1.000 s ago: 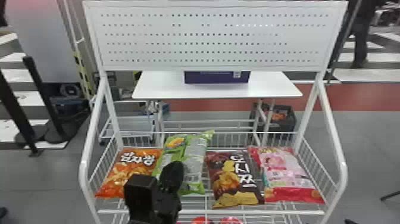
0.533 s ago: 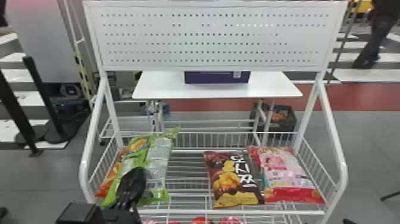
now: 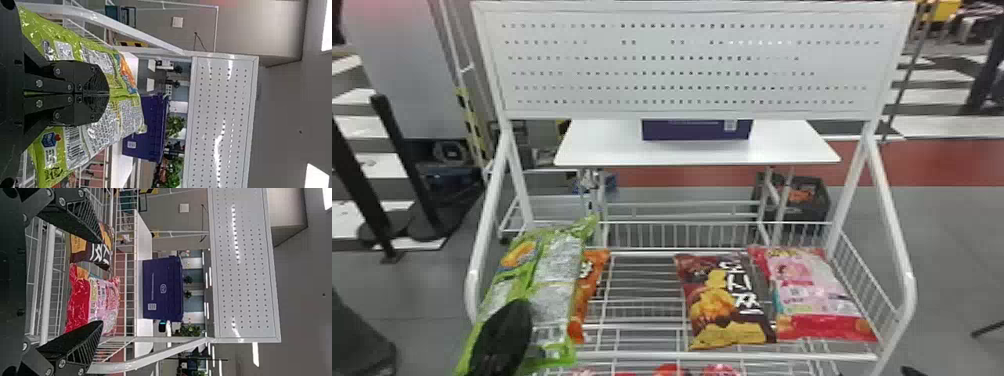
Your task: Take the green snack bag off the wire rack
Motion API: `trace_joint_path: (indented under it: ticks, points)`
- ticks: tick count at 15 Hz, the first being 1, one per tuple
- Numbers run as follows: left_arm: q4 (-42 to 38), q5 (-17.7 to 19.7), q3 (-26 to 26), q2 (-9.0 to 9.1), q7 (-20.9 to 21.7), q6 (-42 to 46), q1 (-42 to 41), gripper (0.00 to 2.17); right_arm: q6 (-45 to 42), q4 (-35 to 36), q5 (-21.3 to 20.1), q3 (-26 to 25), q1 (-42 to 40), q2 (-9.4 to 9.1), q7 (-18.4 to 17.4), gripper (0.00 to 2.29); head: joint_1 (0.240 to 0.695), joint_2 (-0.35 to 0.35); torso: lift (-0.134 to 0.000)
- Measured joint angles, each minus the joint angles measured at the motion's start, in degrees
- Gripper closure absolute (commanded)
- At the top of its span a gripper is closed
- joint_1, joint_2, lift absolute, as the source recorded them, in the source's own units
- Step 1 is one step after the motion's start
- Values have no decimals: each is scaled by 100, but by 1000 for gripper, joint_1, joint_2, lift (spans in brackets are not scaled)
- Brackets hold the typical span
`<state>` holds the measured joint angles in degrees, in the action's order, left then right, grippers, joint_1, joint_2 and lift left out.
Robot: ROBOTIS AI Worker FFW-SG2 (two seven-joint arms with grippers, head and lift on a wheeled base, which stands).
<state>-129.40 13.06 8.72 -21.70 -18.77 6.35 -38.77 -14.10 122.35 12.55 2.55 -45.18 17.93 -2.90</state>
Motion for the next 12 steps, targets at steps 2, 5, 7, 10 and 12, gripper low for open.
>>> trace_joint_path:
  ticks: [2,5,7,10,12]
  points:
    - [-35,-26,-156,0,41,174,-304,1801,0,-1,2,5,1,-5,6,167,499,0,0]
    - [-35,-33,-313,6,83,533,-691,1801,0,-6,-2,21,1,-19,8,167,499,0,0]
    - [-34,-56,-386,8,138,716,-901,1801,0,-9,-5,35,1,-24,9,167,499,0,0]
    - [-36,-75,-523,20,226,933,-1089,1801,-59,-8,8,44,-31,-14,9,167,499,0,0]
    - [-55,-75,-583,37,276,994,-1152,1801,-116,5,11,44,-69,-9,9,167,499,0,0]
